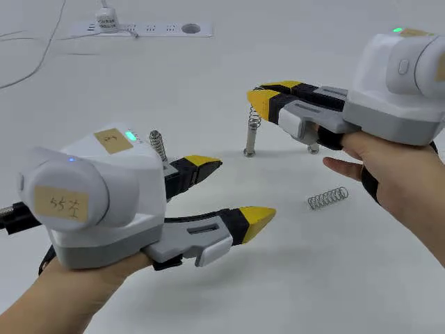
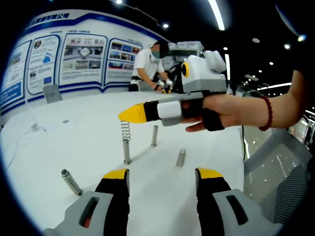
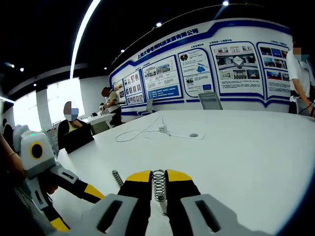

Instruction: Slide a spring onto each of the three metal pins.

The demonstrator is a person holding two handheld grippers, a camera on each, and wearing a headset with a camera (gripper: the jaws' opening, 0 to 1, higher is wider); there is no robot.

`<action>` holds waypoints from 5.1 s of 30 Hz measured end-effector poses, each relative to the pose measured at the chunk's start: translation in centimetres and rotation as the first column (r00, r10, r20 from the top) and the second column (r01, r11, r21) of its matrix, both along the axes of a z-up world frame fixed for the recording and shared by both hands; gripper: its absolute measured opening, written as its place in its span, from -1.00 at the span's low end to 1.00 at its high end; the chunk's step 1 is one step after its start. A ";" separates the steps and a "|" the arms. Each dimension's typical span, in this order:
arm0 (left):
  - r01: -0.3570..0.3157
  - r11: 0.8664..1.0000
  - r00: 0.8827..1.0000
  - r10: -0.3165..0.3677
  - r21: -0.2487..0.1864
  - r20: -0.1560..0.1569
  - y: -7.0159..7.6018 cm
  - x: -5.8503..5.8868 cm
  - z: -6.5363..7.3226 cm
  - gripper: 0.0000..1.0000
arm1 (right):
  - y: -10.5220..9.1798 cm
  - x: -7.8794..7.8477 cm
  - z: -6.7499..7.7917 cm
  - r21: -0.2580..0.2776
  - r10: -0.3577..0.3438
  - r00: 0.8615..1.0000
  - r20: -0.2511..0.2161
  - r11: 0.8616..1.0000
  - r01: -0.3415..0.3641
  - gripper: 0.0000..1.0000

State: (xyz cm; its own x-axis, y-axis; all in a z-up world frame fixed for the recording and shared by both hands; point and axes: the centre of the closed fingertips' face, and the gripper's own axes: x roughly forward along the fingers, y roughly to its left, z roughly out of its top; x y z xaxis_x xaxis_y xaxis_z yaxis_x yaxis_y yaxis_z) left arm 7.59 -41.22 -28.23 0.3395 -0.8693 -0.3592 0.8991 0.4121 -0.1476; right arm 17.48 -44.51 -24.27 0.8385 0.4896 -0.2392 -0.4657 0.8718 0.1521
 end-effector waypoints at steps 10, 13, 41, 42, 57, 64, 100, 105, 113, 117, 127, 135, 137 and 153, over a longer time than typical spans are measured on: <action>-0.007 1.000 1.000 0.007 -0.002 -0.003 0.2 0.1 0.0 0.15 | 0.0 0.3 -0.5 -0.041 0.009 1.000 0.008 0.999 -0.009 -0.78; -0.006 1.000 1.000 0.006 -0.001 -0.003 0.2 0.1 0.0 0.16 | -0.1 0.3 -0.8 -0.068 0.016 1.000 0.011 0.998 -0.015 -0.78; -0.008 1.000 1.000 0.008 0.008 0.001 0.3 0.1 -0.1 0.17 | -0.1 0.1 -4.5 -0.137 0.003 0.999 -0.034 0.991 -0.007 -0.78; -0.009 1.000 1.000 0.009 0.008 0.001 0.3 0.1 -0.1 0.18 | -0.1 0.0 -4.6 -0.138 0.002 0.999 -0.037 0.990 -0.007 -0.78; -0.007 1.000 1.000 0.007 0.016 0.002 0.3 0.1 -0.2 0.16 | 0.1 -0.3 -5.7 -0.155 0.003 0.997 -0.074 0.988 -0.015 -0.77; -0.004 1.000 1.000 0.004 0.018 0.000 0.3 0.0 -0.3 0.15 | 0.1 -0.4 -5.8 -0.152 -0.002 0.997 -0.079 0.988 -0.010 -0.77; 0.014 0.999 1.000 -0.015 0.046 0.018 -0.5 0.0 -0.2 0.15 | -1.7 -4.3 -1.7 -0.059 -0.056 0.995 -0.088 0.997 0.051 -0.22; 0.023 0.998 1.000 -0.024 0.050 0.019 -0.8 -0.3 -0.2 0.15 | -2.7 -5.3 -1.3 -0.073 -0.069 0.994 -0.090 0.995 0.063 -0.14; 0.046 0.997 0.998 -0.048 0.064 0.029 -1.7 -0.4 -0.2 0.12 | -4.7 -7.1 -1.5 -0.106 -0.087 0.990 -0.107 0.991 0.075 0.02; 0.056 0.996 0.998 -0.059 0.073 0.031 -2.2 -0.4 -0.4 0.10 | -5.4 -8.0 -1.7 -0.122 -0.088 0.989 -0.118 0.990 0.074 0.05; 0.104 0.990 0.994 -0.107 0.100 0.025 -3.8 -0.8 -1.6 0.04 | -7.3 -9.9 -1.9 -0.139 -0.108 0.985 -0.131 0.986 0.090 0.09; 0.148 0.982 0.988 -0.153 0.117 0.036 -5.5 -1.0 -2.5 -0.05 | -8.3 -11.1 -2.0 -0.165 -0.107 0.986 -0.125 0.983 0.086 0.11; 0.154 0.981 0.986 -0.160 0.120 0.039 -6.0 -1.0 -2.7 -0.08 | -8.5 -11.6 -2.3 -0.184 -0.099 0.986 -0.137 0.980 0.073 0.11; 0.184 0.975 0.982 -0.186 0.126 0.005 -8.9 -0.7 -4.9 -0.34 | -9.9 -12.8 -3.5 -0.207 -0.119 0.977 -0.178 0.975 0.081 0.08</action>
State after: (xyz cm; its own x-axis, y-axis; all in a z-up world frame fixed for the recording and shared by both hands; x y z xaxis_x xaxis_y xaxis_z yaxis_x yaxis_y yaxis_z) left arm 6.88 -50.08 -33.15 0.1839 -0.8664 -0.4642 0.9635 0.2524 -0.0895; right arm 4.65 -54.38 -27.82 0.8112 0.3329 -0.4808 -0.3545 0.9338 0.0485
